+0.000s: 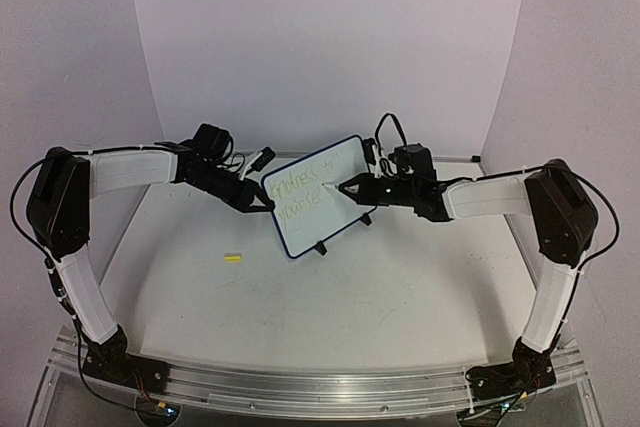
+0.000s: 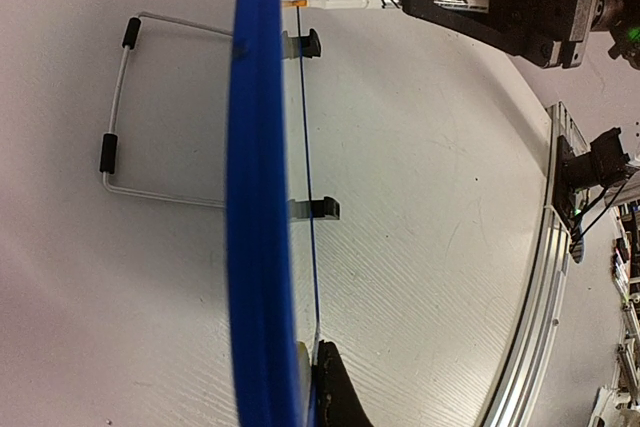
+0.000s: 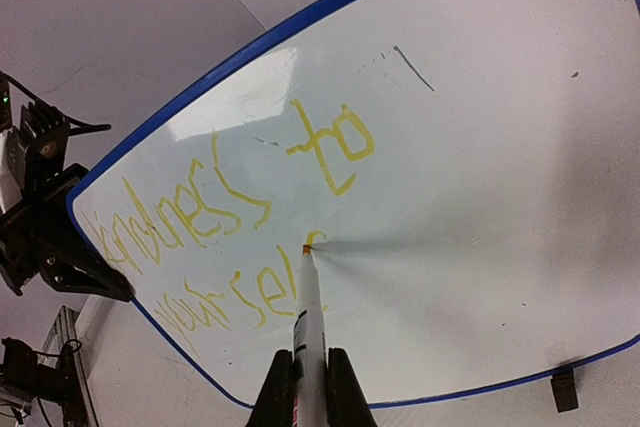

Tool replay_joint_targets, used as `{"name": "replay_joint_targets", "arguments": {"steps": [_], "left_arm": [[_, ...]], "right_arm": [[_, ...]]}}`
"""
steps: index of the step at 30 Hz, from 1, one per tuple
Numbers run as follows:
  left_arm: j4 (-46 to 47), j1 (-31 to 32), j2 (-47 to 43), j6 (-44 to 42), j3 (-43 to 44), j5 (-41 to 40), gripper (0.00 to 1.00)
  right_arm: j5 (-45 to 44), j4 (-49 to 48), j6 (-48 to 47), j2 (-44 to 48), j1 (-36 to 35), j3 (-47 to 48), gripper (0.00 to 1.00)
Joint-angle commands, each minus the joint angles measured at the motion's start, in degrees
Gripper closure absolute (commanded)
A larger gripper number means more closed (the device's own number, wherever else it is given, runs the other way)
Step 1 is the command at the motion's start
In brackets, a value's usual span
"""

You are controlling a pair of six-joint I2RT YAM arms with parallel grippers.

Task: Write a sentence on the whiteboard
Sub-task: Write on the whiteboard with the whiteboard marker without the cap.

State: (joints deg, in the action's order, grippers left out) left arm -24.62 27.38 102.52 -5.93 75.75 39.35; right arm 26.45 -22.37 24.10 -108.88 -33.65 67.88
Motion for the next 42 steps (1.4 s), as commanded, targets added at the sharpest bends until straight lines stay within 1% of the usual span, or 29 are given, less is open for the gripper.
{"name": "replay_joint_targets", "arguments": {"steps": [1, 7, 17, 32, 37, 42], "left_arm": [[-0.3, 0.2, 0.8, -1.3, 2.9, -0.4, 1.0], [-0.3, 0.2, 0.9, -1.2, 2.9, -0.4, 1.0], [-0.3, 0.2, 0.9, -1.2, 2.9, -0.3, 1.0], [-0.3, 0.2, 0.8, -1.2, 3.0, -0.2, 1.0], [-0.3, 0.2, 0.7, -1.2, 2.9, -0.3, 1.0], [-0.4, 0.2, 0.7, -1.2, 2.9, -0.4, 1.0]], "right_arm": [[0.3, -0.5, -1.0, -0.7, 0.1, 0.0, 1.0], [-1.7, -0.3, -0.8, 0.1, 0.1, -2.6, 1.0], [-2.3, -0.2, -0.6, -0.4, -0.3, -4.8, 1.0], [-1.6, 0.1, -1.6, 1.1, -2.2, -5.2, 1.0], [-1.7, 0.0, -1.2, 2.6, -2.4, -5.3, 1.0], [-2.0, -3.2, 0.9, 6.5, -2.4, -7.0, 1.0]]}}
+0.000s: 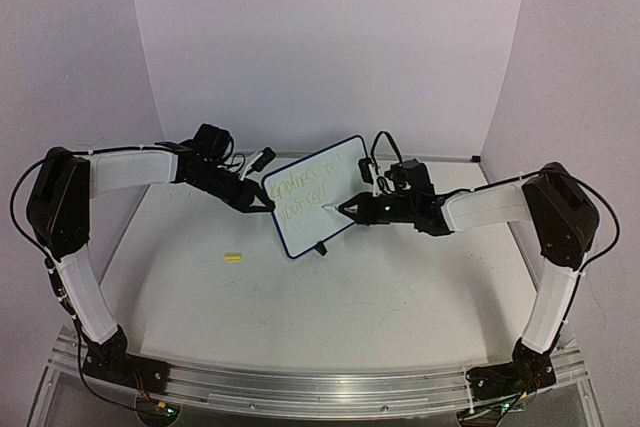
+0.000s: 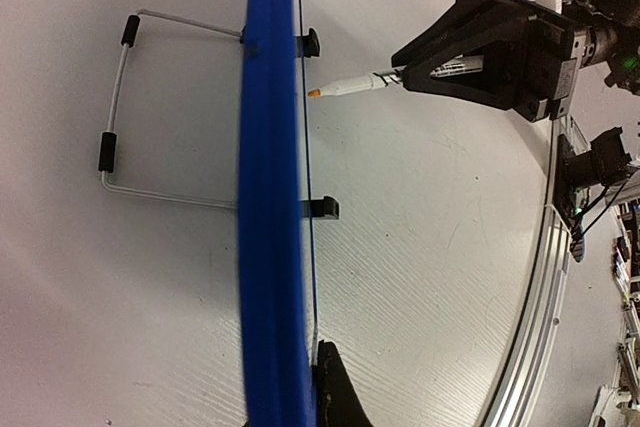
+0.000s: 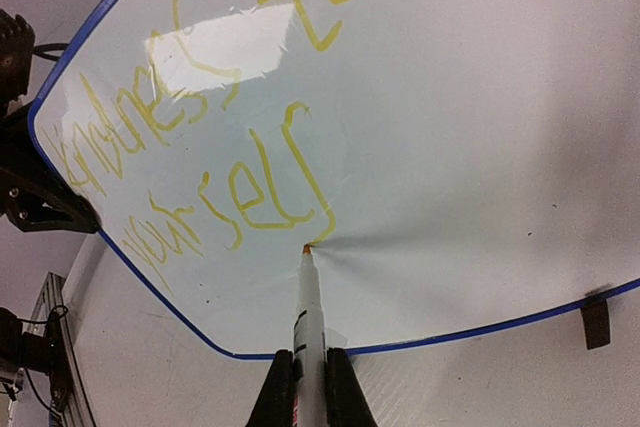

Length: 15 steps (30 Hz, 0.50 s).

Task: Write a sentence on the whiteboard
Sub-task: Write on the whiteboard with the whiteboard marker without the cap.

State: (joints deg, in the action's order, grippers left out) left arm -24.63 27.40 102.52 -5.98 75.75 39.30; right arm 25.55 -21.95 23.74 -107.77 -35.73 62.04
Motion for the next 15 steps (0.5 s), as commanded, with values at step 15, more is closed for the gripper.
{"name": "replay_joint_targets", "arguments": {"steps": [15], "left_arm": [[-0.4, 0.2, 0.6, -1.2, 2.9, -0.4, 1.0]], "right_arm": [[-2.4, -3.5, 0.9, 3.4, -0.3, 1.9, 1.0]]}}
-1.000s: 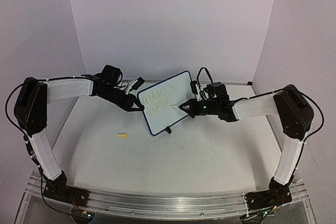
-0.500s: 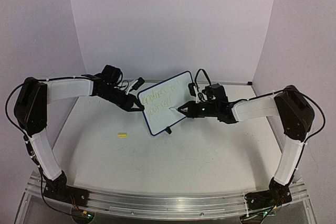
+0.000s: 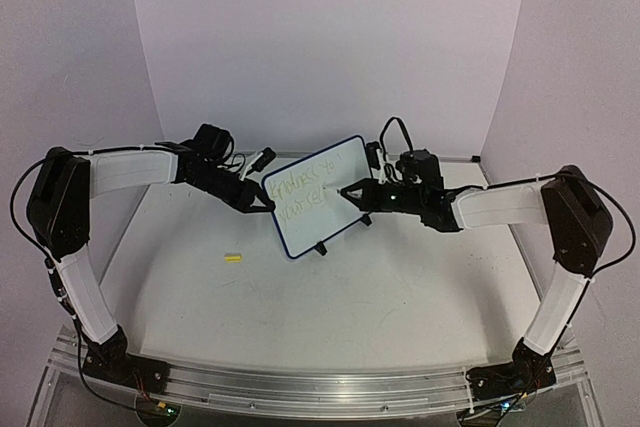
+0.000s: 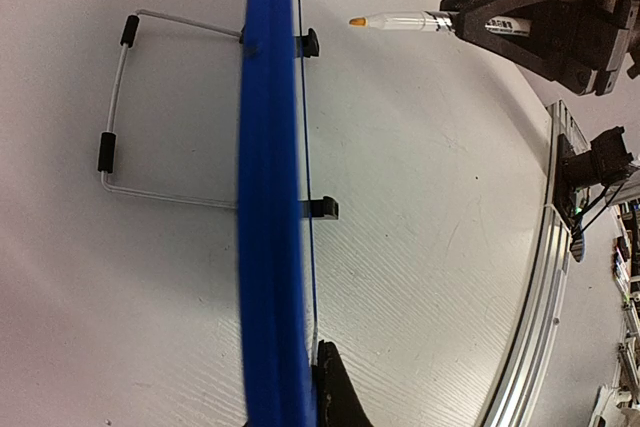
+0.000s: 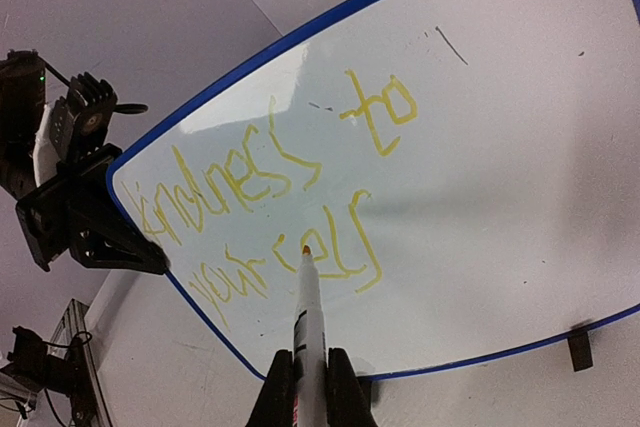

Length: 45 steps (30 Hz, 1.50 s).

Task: Write a sentence on the whiteboard
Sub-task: Write on the whiteboard with the whiteboard marker without the cap.

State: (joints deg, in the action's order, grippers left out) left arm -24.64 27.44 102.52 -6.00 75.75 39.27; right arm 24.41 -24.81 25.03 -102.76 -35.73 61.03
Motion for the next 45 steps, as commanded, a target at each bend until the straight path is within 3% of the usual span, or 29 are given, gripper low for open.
{"name": "replay_joint_targets", "arguments": {"steps": [1, 29, 45], "left_arm": [[-0.4, 0.2, 0.6, -1.2, 2.9, -0.4, 1.0], [-0.3, 0.2, 0.9, -1.2, 2.9, -0.3, 1.0], [-0.4, 0.2, 0.9, -1.2, 3.0, -0.3, 1.0]], "right_arm": [[-1.3, -0.4, -0.6, -1.9, -0.3, 3.2, 1.0], [-2.2, 2.7, -1.7, -6.6, -0.3, 7.2, 1.0], [-9.1, 4.2, -1.2, -5.1, -0.3, 6.6, 1.0]]}}
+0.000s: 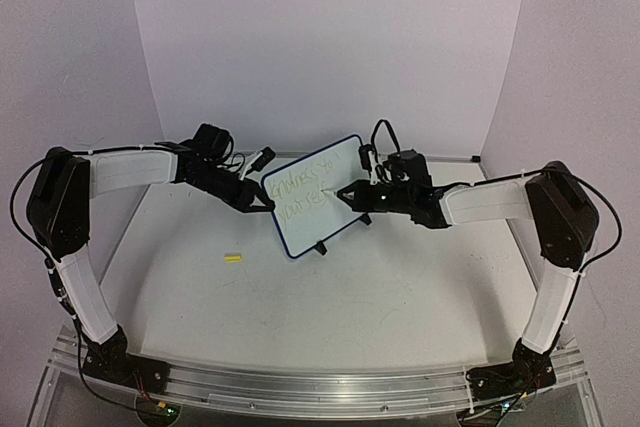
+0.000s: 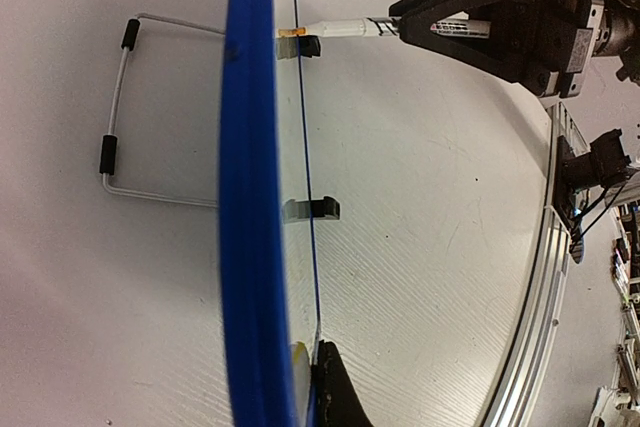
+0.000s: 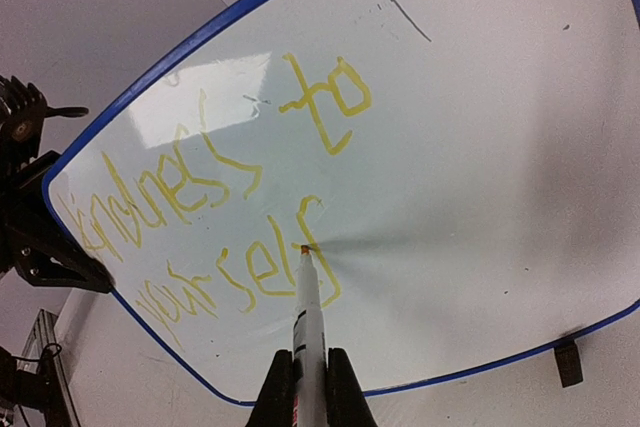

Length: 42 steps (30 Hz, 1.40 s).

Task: Write a sentence on the whiteboard
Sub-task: Write on the whiteboard with the whiteboard marker without the cap.

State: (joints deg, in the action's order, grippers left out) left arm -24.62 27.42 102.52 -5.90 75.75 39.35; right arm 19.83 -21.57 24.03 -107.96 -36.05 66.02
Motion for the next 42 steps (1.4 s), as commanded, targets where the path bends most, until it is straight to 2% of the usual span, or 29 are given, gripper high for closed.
{"name": "replay_joint_targets", "arguments": {"steps": [1, 18, 26, 34, 42], "left_arm": [[-0.4, 0.2, 0.9, -1.3, 3.0, -0.4, 1.0], [-0.4, 0.2, 0.7, -1.3, 3.0, -0.4, 1.0], [-0.3, 0.2, 0.7, -1.0, 3.0, 0.2, 1.0], [0.1, 0.2, 0.7, -0.5, 2.9, 0.7, 1.0], [0.0, 0.2, 0.8, -0.3, 2.8, 0.6, 1.0]], "right_arm": [[-4.8, 1.0, -0.1, 0.1, 0.0, 1.6, 1.0], [-6.1, 1.5, 0.1, 0.6, 0.0, 1.4, 1.0], [-3.7, 1.3, -1.4, 5.0, 0.0, -0.6, 1.0], [5.2, 1.2, -2.7, 11.0, 3.2, -4.7, 1.0], [16.6, 0.8, -6.1, 11.8, 8.8, -6.3, 1.0]]}}
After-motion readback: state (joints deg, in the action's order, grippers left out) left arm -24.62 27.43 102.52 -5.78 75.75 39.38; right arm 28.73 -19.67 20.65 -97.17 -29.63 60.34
